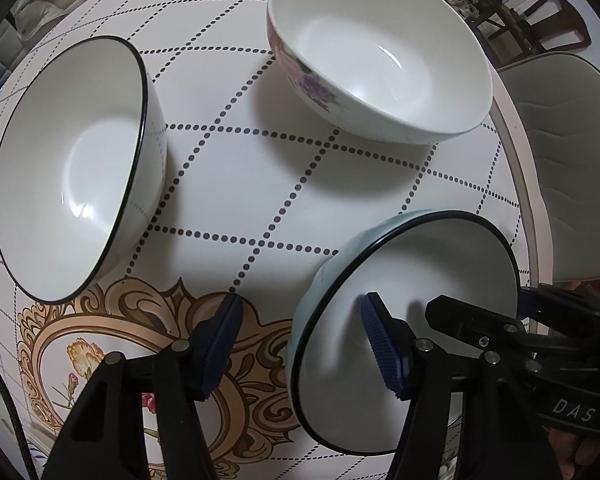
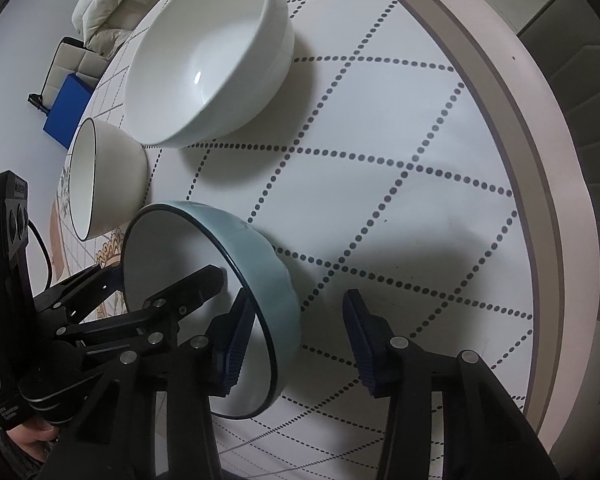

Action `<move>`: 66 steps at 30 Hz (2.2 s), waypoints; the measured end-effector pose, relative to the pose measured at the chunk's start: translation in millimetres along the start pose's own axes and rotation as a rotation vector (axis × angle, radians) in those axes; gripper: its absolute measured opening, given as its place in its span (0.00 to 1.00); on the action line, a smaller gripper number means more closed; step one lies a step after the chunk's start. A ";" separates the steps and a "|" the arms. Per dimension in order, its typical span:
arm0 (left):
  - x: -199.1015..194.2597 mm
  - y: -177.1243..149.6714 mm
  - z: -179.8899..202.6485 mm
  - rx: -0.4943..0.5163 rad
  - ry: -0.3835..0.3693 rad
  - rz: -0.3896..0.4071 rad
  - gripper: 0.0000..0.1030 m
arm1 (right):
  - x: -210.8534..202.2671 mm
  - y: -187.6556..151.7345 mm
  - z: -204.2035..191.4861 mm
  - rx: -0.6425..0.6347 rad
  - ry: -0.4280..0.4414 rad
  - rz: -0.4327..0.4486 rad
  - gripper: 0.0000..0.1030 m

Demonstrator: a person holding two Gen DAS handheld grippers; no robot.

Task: Organize plates and bowls
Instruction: 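Lift the teal-exterior bowl by its rim with both tools, then carry the teal bowl beside the plate stack, set it down, open both tools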

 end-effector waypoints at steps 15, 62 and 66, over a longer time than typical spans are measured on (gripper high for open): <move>-6.2 -7.3 5.8 -0.015 -0.063 0.002 0.22 | 6.3 -2.4 -8.7 -0.009 0.015 -0.010 0.13; -32.6 -233.9 -186.3 -0.382 -0.048 -0.021 0.22 | 105.7 -185.4 -213.0 -0.399 -0.014 -0.270 0.13; -23.9 -237.4 -184.7 -0.377 -0.040 -0.038 0.22 | 111.8 -187.1 -205.8 -0.401 -0.033 -0.275 0.13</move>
Point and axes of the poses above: each gripper's, at about its wrist camera, not at the fingertips, and x roughly the way its jaws point, z to its right, y to its top, the point moved 9 cm from there along x, roughly the way its jaws point, and after that the axes turned 1 degree about -x, right-handed, at the moved point
